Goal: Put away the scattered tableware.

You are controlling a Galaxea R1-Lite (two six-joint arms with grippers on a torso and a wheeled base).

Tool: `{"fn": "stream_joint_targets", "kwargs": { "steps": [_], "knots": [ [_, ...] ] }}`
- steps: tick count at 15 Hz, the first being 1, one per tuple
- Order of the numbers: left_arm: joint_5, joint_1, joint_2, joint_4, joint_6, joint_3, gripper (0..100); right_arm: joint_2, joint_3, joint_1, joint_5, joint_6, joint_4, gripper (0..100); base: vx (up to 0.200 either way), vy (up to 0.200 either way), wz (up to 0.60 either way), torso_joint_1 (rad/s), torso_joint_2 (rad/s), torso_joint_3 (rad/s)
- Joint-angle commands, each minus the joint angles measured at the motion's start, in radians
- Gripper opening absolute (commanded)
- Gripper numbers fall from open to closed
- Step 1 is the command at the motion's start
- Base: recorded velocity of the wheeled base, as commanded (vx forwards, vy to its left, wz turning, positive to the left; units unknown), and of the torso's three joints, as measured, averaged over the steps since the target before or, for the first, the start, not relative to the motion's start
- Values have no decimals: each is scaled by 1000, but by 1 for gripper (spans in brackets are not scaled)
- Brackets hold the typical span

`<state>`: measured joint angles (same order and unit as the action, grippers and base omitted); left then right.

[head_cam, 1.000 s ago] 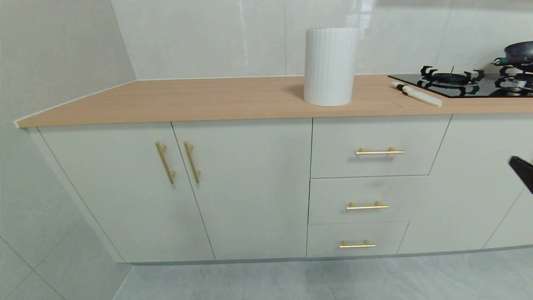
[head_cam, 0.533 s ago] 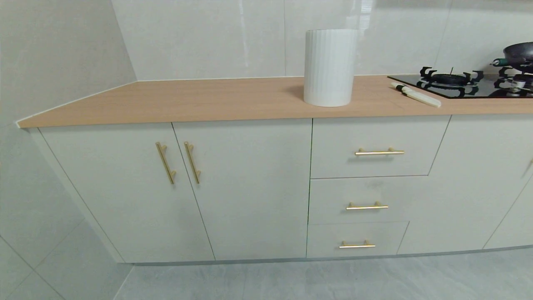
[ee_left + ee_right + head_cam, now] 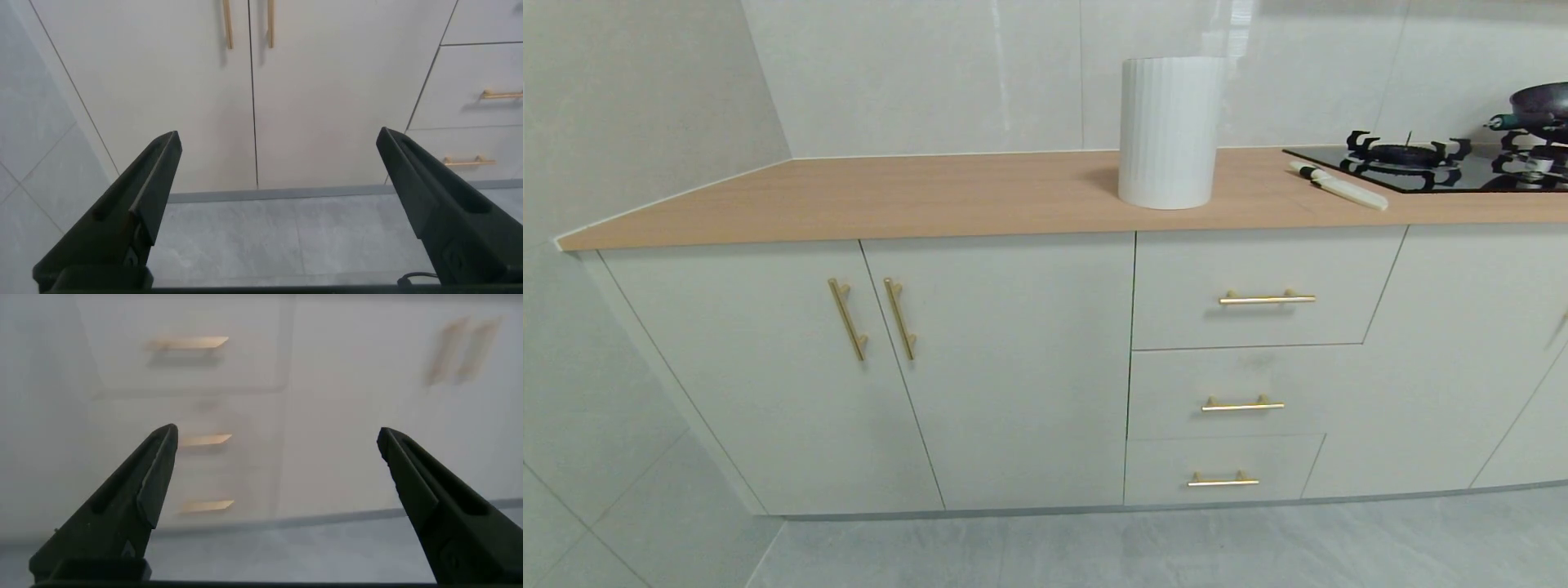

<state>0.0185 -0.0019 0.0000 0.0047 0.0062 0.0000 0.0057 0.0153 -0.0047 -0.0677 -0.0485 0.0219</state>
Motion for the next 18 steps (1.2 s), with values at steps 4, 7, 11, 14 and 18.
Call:
{"fn": "stream_joint_targets", "kwargs": {
  "steps": [4,7,11,14,18],
  "knots": [
    [0,0,0,0,0,0,100,-4,-15,0,31,30,-22,100,0,0,0,0,0,0],
    [0,0,0,0,0,0,100,-4,-15,0,31,27,-22,100,0,0,0,0,0,0],
    [0,0,0,0,1,0,100,-4,-15,0,31,30,-23,100,0,0,0,0,0,0],
    [0,0,0,0,3,0,100,-4,-15,0,32,32,-22,100,0,0,0,0,0,0],
    [1,0,0,0,3,0,100,-4,-15,0,32,32,-22,100,100,0,0,-1,1,2]
  ]
}}
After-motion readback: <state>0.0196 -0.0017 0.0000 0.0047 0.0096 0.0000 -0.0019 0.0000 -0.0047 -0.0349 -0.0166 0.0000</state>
